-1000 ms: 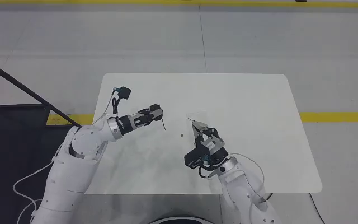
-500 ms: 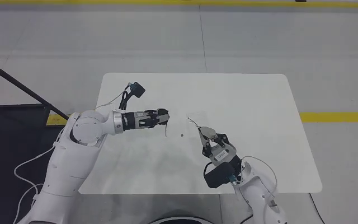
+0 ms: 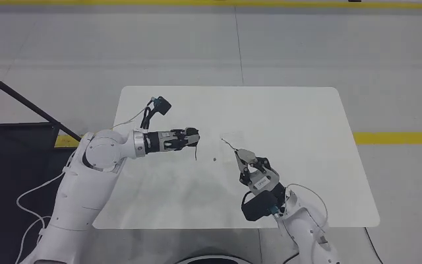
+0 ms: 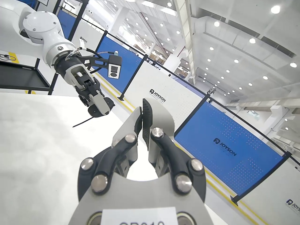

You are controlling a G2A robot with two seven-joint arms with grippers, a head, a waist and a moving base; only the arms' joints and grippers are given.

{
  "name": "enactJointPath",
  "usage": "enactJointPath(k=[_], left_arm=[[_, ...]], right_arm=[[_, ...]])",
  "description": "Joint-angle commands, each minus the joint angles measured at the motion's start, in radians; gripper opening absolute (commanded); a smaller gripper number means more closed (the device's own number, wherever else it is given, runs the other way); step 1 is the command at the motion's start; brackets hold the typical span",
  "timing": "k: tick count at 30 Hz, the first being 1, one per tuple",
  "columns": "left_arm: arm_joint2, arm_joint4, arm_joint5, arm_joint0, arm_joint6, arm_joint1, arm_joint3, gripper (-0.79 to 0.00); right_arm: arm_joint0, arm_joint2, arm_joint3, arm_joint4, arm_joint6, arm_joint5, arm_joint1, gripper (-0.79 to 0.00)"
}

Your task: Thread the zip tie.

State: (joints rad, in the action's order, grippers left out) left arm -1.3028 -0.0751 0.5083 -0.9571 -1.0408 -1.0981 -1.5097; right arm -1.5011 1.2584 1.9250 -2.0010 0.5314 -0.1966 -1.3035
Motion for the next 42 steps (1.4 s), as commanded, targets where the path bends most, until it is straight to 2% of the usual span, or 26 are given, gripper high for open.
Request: enactJointPath(k=[1,10,16,19,42], left_arm=[[0.0,0.0,0.0,0.0,0.0,0.0,0.0,-0.785],[0.007,-0.014,-0.007,-0.02,0.017,0.002,-0.006,-0.785],[0.023,0.038,0.025,-0.001,-0.064,0.009,0.02,-0.785],[0.022,0.04,0.036,0.021,-0.067,0.012,0.022,-0.785],[0.022,0.04,0.036,0.021,-0.067,0.012,0.022,-0.785]], right_arm=[[0.0,0.0,0.0,0.0,0.0,0.0,0.0,-0.785],[0.0,-0.001,0.003,0.004,-0.004,0.0,0.0,-0.785],[0.004,-0.01,0.031,0.03,0.027,-0.053,0.006,-0.785],[-0.004,-0.004,0.036,0.016,-0.011,-0.004,0.006,-0.785],[-0.004,-0.004,0.036,0.016,-0.011,-0.004,0.006,-0.785]])
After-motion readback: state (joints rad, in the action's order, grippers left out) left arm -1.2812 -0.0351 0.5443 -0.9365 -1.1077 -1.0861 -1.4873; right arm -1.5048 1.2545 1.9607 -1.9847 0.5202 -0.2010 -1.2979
